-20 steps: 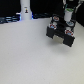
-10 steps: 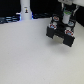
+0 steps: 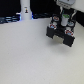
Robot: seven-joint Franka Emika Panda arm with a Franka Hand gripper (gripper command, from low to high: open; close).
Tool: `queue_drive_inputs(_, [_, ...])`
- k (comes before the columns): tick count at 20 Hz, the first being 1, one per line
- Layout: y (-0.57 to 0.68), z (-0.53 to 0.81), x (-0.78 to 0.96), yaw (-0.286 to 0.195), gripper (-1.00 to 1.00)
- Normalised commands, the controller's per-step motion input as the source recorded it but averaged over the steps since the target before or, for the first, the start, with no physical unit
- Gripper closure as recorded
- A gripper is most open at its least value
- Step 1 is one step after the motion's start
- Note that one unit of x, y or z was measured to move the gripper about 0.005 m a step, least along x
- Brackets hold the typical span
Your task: Open the kcup holder, insert the kcup into the holder, and close the kcup holder
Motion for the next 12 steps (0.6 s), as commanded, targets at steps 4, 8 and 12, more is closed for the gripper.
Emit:
queue_drive_inputs(4, [-0.04,-0.03,0.00,-0.009,1.00])
queue_drive_inputs(8, [-0.17,0.10,-0.05,0.000,1.00])
queue_drive_inputs(12, [-0.31,0.19,-0.04,0.000,1.00])
